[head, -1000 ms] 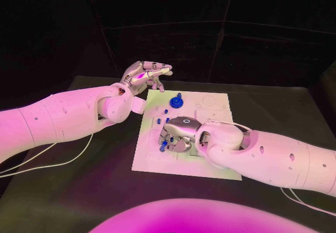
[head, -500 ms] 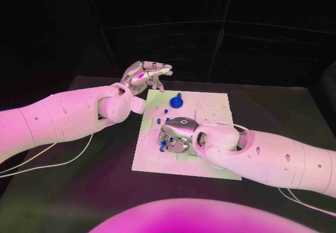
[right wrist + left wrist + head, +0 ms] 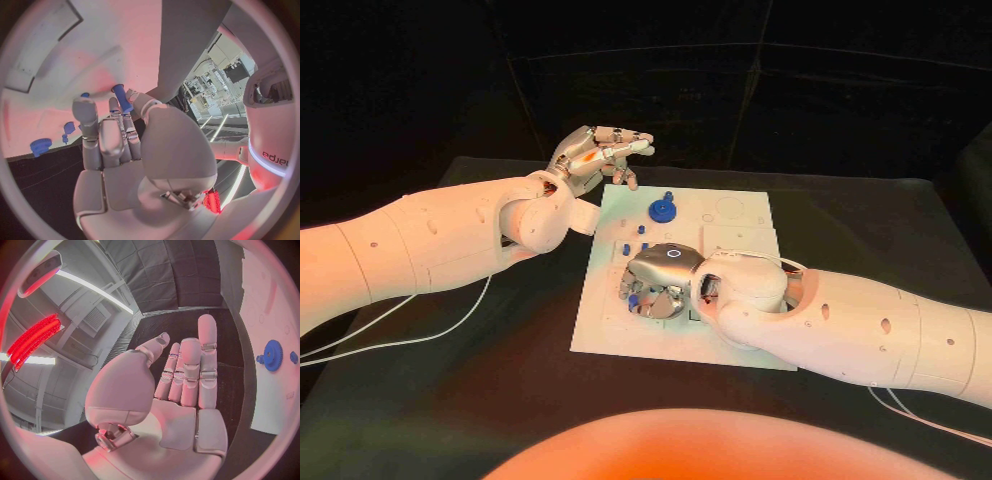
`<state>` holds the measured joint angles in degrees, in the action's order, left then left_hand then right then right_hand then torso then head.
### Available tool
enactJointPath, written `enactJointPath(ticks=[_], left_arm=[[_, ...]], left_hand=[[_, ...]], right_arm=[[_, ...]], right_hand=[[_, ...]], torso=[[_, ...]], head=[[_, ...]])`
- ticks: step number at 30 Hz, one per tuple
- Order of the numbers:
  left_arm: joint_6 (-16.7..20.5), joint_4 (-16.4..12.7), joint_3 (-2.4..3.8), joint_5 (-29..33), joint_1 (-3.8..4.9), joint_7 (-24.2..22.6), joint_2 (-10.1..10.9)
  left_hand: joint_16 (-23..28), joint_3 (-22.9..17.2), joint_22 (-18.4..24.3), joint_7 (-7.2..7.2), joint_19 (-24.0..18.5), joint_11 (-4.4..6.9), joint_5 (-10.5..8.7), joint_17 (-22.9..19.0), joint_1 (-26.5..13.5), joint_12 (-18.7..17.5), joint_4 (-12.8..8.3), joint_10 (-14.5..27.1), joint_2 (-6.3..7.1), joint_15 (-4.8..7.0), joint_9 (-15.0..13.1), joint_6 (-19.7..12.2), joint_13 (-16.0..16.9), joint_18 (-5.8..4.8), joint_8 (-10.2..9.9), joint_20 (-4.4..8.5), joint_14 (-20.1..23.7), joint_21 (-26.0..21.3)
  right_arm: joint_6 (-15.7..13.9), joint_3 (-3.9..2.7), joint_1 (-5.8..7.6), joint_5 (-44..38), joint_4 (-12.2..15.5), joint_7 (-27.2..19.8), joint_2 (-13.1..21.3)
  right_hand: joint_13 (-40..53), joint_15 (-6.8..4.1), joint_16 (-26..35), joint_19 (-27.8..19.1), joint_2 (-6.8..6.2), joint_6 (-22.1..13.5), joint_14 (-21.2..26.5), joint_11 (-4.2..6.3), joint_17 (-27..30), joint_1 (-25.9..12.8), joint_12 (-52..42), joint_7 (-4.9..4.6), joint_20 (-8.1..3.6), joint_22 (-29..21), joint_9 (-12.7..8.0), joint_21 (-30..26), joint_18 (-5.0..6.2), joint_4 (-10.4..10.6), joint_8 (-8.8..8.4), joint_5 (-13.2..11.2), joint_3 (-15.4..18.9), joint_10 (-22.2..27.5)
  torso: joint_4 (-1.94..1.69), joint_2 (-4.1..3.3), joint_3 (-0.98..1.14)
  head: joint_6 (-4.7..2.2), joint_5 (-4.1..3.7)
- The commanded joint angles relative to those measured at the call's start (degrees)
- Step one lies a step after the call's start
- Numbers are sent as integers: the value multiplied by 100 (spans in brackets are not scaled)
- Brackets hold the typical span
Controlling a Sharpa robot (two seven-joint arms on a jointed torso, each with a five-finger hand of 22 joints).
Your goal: Assemble the parts on the task board
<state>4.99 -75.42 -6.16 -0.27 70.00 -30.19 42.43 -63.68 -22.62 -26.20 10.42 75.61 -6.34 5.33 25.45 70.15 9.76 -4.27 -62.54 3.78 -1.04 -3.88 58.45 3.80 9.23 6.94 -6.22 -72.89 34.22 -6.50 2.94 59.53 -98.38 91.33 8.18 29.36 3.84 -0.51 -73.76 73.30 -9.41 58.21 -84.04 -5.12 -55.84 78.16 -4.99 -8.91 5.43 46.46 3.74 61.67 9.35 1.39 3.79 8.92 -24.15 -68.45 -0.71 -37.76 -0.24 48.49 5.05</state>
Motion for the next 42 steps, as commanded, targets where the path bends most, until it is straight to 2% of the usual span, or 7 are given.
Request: enactJointPath(ticks=[1, 11, 17, 22, 33, 36, 42], left_arm=[[-70, -3, 5, 24, 8, -21, -3], [-76, 0, 5, 24, 8, -6, 4], [-81, 9, 5, 24, 8, 3, 13], [-71, 15, 4, 24, 8, 6, 36], [-49, 4, -1, 24, 7, -1, 70], [-26, 7, -15, 24, 7, -6, 82], [6, 57, -73, 28, 6, -22, 79]], left_hand=[[37, 24, 6, 0, -39, 2, 21, -6, 0, 20, -3, 51, -35, 4, -6, -25, 7, 116, 29, -16, 43, -7], [37, 24, 6, 0, -39, 2, 21, -6, 0, 20, -3, 51, -35, 4, -6, -25, 7, 116, 29, -16, 43, -7], [37, 24, 6, 0, -39, 2, 21, -6, 0, 20, -3, 51, -35, 4, -6, -25, 7, 116, 29, -16, 43, -7], [37, 24, 6, 0, -39, 2, 21, -6, 0, 20, -3, 51, -35, 4, -6, -25, 7, 116, 29, -16, 43, -7], [43, 36, 14, 1, -42, 1, 21, -27, 10, 32, -7, 59, -43, 3, -6, -30, 7, 116, 38, -17, 55, -19], [42, 37, 15, 0, -42, 2, 21, -26, 12, 34, -7, 59, -44, 3, -6, -30, 7, 116, 39, -17, 55, -20], [41, 38, 16, 0, -42, 2, 21, -24, 13, 35, -8, 59, -45, 3, -7, -30, 7, 116, 40, -17, 56, -21]], right_arm=[[51, 0, 7, 35, 9, -42, 1], [-195, 0, 7, 79, 30, -8, 26], [-708, 0, 1, 167, 137, -92, 157], [-1337, -6, 3, 414, 429, -255, 458], [-1987, -11, 337, 2329, 1043, -367, 1701], [-1883, -10, 400, 2634, 1175, -165, 2076], [-1596, -4, 445, 2770, 1418, 508, 2646]], right_hand=[[5, 32, -23, 13, -6, -34, -92, 29, -14, -56, -33, 8, 39, 7, -5, 32, -103, -8, -30, 22, 37, 20], [-25, 86, 10, -176, -108, -263, -45, -49, 77, -180, 64, -45, 70, -367, -7, -228, -47, 21, -31, 13, 237, 359], [9, 244, 776, -902, -68, -1091, 653, -205, 1490, -153, 19, -115, 209, -1343, 0, -1091, 105, 99, -7, 60, 1267, 1499], [66, 347, 917, -1040, -73, -1719, 1091, -266, 2178, 637, -500, -103, 345, -1452, -4, -1255, 89, 1453, -20, -132, 3199, 2051], [291, 160, 233, -859, 534, -481, 640, -60, 1253, 808, -1581, -119, 169, -1404, 141, -1111, 133, 1389, 325, -333, 2911, 632], [505, -14, -417, -314, 595, -87, 104, 156, -151, 691, -2011, 67, 43, -589, 196, -433, 5, 1414, 503, -283, 2979, -113], [1374, -233, -657, 220, 597, 62, -163, 373, -801, 248, -2938, 258, -214, 302, 203, 266, -167, 1467, 622, 396, 3287, -609]], torso=[[0, -3, -3], [2, -1, 1], [2, 3, 3], [23, 5, 2], [54, 72, -24], [77, 100, -35], [118, 175, -57]], head=[[11, 5], [22, 6], [22, 4], [2, -30], [-154, -255], [-199, -385], [-227, -566]])
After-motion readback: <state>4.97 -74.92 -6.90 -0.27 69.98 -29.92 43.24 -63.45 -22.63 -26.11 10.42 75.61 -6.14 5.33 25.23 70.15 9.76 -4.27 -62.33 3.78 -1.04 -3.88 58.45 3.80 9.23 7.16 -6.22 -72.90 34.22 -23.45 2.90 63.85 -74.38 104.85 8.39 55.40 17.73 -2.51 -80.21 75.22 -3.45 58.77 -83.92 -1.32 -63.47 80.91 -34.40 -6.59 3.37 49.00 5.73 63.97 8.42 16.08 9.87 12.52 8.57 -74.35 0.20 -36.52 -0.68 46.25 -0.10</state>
